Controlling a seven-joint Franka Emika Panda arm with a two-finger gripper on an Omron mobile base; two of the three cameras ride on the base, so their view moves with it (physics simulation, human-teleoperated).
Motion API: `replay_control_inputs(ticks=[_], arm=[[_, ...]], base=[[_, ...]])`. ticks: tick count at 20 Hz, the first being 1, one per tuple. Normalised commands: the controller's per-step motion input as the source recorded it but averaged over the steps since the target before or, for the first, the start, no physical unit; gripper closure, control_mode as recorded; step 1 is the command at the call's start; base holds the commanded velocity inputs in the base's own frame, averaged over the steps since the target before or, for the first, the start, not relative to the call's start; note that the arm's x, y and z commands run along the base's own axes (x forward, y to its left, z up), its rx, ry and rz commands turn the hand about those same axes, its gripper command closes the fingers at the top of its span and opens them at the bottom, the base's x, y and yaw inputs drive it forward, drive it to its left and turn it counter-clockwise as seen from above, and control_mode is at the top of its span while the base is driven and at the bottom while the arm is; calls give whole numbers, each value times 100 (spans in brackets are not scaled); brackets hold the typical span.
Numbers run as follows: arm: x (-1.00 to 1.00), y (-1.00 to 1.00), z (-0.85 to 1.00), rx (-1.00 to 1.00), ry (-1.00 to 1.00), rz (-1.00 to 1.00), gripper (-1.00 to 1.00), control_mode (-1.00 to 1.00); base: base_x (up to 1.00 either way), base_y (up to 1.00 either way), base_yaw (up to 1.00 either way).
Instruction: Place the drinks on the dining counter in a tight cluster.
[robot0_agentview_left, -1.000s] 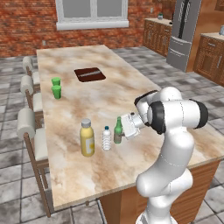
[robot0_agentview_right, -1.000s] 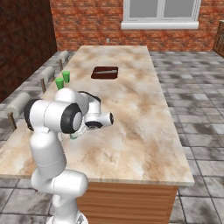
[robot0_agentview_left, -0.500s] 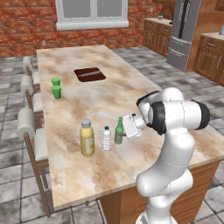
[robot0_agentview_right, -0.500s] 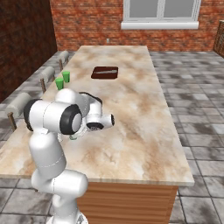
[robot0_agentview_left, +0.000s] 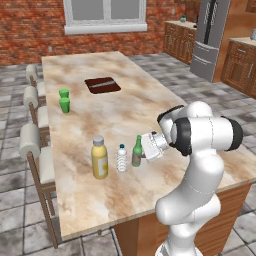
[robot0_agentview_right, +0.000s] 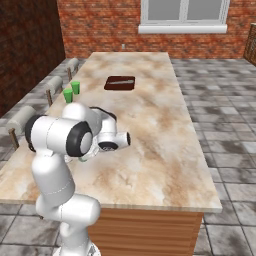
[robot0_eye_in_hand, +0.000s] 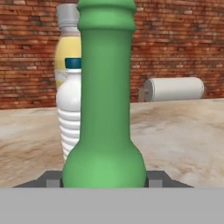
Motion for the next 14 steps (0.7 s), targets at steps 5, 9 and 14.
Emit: replay_control_inputs(ticks=[5,9,14], arm=[[-15,0,0,0,0,0,100,-100],[0,0,-9,0,-4,0,100,-100],[0,0,-16,-6,-2,0,100,-100]], base=[[0,0,0],[0,0,0],[0,0,0]])
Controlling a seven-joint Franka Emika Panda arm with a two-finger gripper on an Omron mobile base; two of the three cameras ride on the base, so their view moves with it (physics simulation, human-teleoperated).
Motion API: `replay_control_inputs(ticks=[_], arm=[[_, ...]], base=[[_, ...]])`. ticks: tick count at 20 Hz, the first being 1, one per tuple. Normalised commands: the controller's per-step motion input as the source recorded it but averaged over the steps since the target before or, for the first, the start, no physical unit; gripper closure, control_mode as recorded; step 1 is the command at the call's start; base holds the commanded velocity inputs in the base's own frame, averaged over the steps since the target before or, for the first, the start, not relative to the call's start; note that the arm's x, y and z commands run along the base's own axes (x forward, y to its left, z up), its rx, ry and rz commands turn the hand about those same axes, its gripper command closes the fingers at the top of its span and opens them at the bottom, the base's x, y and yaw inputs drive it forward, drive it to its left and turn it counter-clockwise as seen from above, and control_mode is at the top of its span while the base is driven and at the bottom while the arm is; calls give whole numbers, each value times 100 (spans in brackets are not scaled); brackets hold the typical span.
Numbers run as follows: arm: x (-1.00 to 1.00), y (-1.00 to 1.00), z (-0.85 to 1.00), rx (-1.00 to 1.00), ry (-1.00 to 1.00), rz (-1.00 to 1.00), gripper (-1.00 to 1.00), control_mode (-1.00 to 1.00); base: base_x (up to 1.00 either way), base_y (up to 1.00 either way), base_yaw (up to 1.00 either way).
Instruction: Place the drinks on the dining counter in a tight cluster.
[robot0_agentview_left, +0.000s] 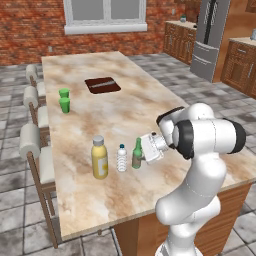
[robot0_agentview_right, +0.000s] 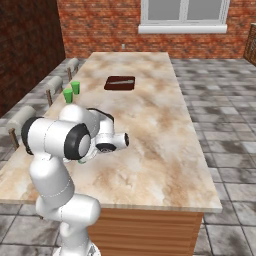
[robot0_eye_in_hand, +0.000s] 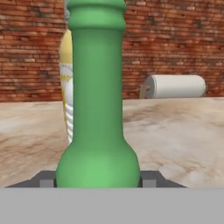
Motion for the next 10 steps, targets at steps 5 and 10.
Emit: replay_control_inputs(ticks=[5,10], arm=[[1,0,-6,-7,-1,0,100,-100],[0,0,0,0,0,0,100,-100]], base=[[0,0,0],[0,0,0]])
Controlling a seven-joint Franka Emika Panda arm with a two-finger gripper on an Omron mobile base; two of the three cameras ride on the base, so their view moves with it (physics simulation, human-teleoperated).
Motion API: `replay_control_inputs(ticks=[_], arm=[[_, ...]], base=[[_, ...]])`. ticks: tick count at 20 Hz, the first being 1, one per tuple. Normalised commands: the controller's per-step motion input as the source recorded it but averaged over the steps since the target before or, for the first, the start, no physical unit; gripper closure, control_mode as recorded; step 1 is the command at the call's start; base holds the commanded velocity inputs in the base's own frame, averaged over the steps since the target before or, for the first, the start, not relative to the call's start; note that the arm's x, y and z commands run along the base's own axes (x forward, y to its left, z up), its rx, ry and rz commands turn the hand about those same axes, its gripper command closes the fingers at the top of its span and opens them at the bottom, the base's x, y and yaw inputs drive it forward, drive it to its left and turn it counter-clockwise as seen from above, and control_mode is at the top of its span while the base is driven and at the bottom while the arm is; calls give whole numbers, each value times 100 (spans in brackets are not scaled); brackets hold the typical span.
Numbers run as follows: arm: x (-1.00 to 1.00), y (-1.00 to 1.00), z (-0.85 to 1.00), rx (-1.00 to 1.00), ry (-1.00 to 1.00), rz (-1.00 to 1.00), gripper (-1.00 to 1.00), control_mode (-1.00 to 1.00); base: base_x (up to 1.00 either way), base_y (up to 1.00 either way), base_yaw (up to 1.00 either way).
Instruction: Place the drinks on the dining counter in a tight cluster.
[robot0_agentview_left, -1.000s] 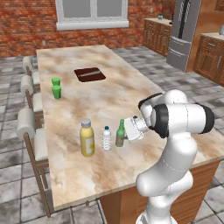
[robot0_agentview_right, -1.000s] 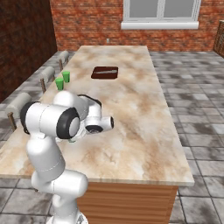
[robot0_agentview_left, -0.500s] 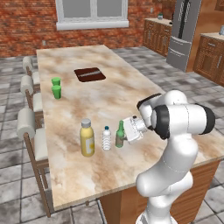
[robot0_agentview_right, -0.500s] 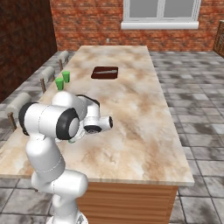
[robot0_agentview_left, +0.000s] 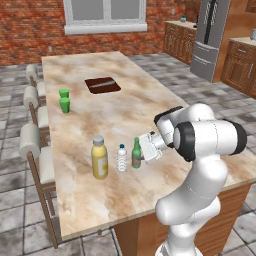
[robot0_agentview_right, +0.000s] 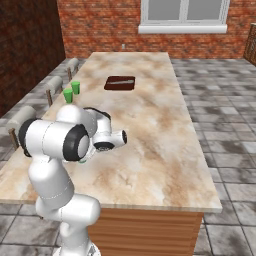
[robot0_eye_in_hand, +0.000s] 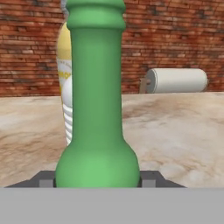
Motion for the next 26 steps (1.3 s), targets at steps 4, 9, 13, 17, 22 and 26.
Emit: replay_control_inputs(ticks=[4,9,13,17,22,26], arm=[[0,0,0,0,0,0,-100,-100],[0,0,0,0,0,0,-100,-100],[0,-5,0,0,0,0,-100,-100],[0,-14,0,0,0,-2,-100,-100],[0,-16,0,0,0,-2,-100,-100],[0,-56,11,2,0,-9,-100,-100]], base=[[0,0,0],[0,0,0],[0,0,0],[0,0,0],[0,0,0],[0,0,0]])
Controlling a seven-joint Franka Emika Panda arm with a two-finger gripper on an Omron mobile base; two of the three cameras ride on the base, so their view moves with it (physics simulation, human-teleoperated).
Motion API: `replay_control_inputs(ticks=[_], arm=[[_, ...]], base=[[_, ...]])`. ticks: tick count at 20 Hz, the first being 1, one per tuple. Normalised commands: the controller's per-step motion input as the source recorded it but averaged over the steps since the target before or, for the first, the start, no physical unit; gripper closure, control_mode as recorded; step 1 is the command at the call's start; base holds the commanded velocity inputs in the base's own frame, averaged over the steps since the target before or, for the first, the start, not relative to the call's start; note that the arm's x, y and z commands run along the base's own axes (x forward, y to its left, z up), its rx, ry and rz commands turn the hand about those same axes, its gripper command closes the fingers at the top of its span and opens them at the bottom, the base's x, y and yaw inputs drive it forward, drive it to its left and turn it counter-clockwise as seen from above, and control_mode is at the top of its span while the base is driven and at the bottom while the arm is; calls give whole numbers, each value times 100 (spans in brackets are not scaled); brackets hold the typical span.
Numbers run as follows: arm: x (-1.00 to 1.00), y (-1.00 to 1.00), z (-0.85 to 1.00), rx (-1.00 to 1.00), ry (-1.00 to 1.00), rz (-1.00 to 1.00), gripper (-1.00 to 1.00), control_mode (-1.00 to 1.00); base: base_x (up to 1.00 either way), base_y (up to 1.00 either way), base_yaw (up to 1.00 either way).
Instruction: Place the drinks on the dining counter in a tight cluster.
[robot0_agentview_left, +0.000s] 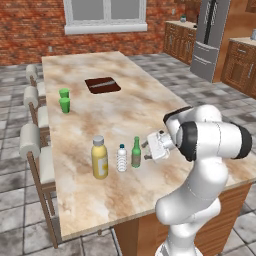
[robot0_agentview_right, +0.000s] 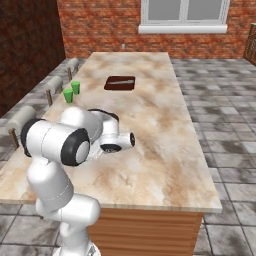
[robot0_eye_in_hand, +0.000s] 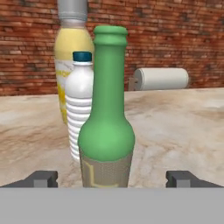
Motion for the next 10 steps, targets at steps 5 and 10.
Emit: replay_control_inputs(ticks=[5,10], arm=[[-5,-65,45,4,1,-14,-100,-100],[-47,-43,75,1,35,-20,-100,-100]], base=[[0,0,0],[0,0,0]])
